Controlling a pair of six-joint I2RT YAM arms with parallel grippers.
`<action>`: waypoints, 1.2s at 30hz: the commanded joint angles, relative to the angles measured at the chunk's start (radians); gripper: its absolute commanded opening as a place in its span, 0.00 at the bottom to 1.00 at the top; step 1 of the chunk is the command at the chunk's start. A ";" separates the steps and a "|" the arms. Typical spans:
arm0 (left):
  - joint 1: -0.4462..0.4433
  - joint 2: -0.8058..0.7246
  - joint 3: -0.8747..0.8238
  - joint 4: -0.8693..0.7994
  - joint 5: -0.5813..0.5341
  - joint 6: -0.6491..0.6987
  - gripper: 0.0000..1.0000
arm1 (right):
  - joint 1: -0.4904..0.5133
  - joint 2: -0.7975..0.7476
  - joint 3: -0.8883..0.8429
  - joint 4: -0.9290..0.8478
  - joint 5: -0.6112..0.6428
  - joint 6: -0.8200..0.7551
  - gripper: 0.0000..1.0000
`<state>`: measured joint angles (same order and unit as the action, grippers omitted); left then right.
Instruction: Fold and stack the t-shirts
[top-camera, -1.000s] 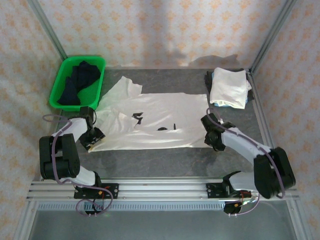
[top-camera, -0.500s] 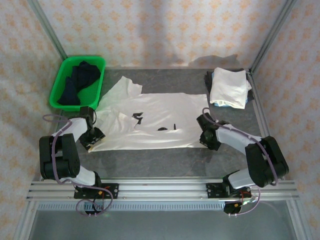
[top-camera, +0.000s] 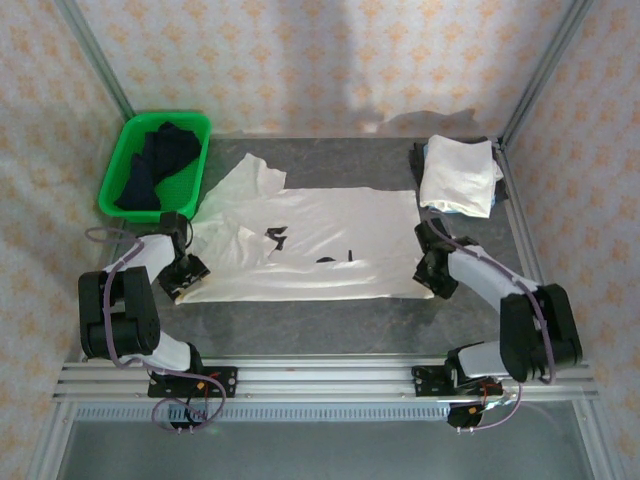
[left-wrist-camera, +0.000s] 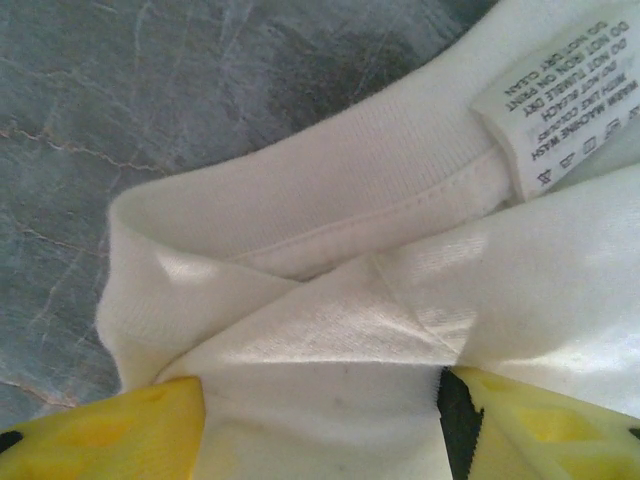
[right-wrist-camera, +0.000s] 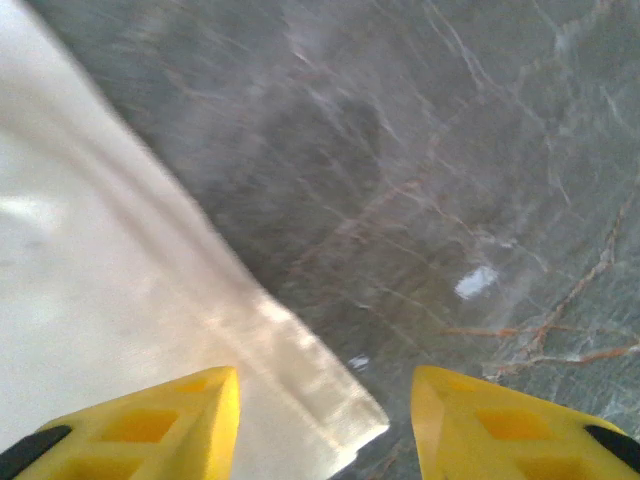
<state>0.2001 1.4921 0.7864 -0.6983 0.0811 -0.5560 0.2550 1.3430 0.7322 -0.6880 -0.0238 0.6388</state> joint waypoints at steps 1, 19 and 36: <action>-0.076 -0.028 0.052 -0.082 -0.085 -0.015 0.66 | 0.026 -0.051 0.069 0.068 -0.046 -0.080 0.51; -0.352 0.037 -0.062 0.053 -0.012 -0.198 0.70 | 0.261 0.219 0.063 0.131 0.034 0.171 0.48; -0.361 -0.024 0.364 -0.181 -0.180 -0.102 0.85 | 0.158 0.223 0.348 0.013 0.107 -0.033 0.60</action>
<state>-0.1631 1.3945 0.9867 -0.8520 -0.0135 -0.7277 0.4381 1.4982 0.9848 -0.6865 0.0158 0.7078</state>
